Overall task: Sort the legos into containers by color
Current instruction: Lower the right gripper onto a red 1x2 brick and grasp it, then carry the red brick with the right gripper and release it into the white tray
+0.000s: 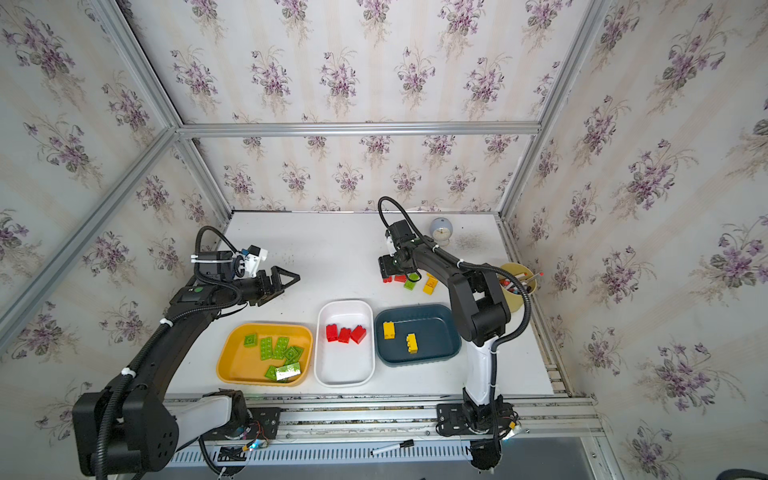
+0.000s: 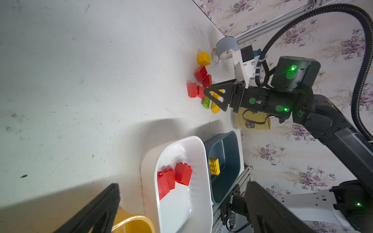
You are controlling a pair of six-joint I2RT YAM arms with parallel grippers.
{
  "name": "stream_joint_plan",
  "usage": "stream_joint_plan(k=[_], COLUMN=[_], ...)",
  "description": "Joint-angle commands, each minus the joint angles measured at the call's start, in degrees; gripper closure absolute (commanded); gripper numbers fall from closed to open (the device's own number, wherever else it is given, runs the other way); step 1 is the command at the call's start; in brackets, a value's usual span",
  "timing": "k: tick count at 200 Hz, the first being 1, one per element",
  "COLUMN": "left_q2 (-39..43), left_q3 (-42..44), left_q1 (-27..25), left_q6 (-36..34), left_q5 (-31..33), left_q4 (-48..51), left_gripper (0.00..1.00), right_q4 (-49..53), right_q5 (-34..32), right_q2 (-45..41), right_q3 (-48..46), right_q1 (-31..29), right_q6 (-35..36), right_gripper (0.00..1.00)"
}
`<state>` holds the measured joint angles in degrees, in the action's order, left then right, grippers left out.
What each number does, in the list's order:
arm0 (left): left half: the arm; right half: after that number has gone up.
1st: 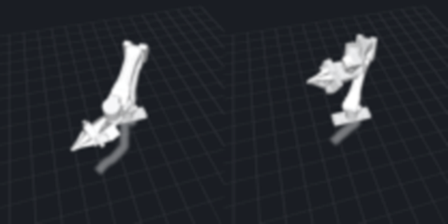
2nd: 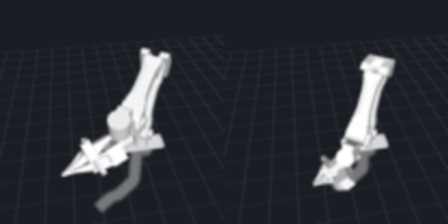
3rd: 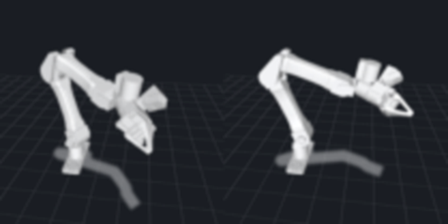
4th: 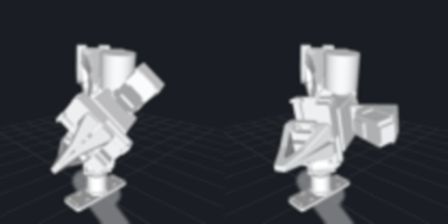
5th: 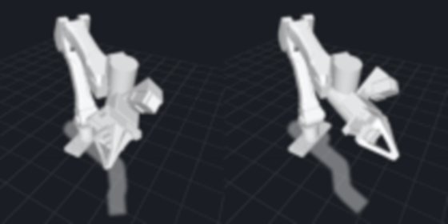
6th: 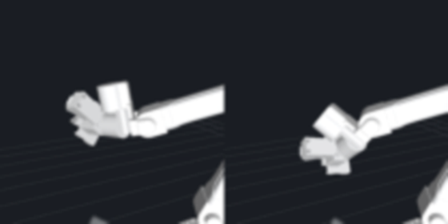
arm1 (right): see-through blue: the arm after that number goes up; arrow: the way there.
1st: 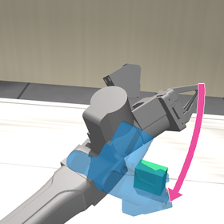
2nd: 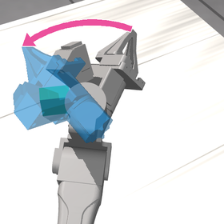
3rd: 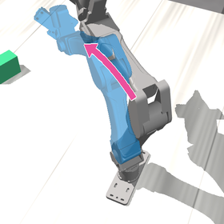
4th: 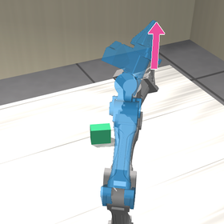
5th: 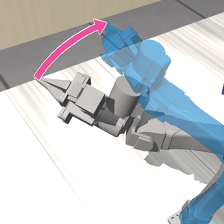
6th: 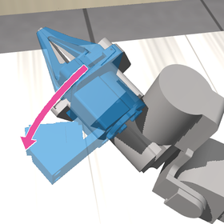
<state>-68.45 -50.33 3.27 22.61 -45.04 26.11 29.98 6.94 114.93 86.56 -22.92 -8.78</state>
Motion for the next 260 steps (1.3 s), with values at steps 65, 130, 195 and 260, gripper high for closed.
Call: stream_joint_plan(k=[65, 130, 195, 260], left_q2=[-1.60, -1.60, -1.60, -1.59], left_q3=[-0.65, -0.21, 0.12, -0.89], left_q1=[-0.39, -0.52, -0.55, -0.62], left_q6=[-0.02, -0.31, -0.42, -0.13], left_q5=[-0.84, -1.06, -1.17, -1.05], left_q4=[-1.87, -1.94, -1.94, -1.94], left_gripper=[0.01, 0.01, 0.01, 0.01], right_q4=[0.96, 2.03, 3.65, -0.46], right_q5=[-2.58, -7.34, -9.43, 4.76], right_q2=[6.13, 9.11, 8.55, -13.50], right_q3=[3.52, 5.16, 5.72, -6.13], right_q1=[-1.91, -3.26, -4.29, -7.04], right_q6=[-0.97, 0.42, 3.02, 6.95], right_gripper=[0.41, 0.50, 0.68, 0.73])
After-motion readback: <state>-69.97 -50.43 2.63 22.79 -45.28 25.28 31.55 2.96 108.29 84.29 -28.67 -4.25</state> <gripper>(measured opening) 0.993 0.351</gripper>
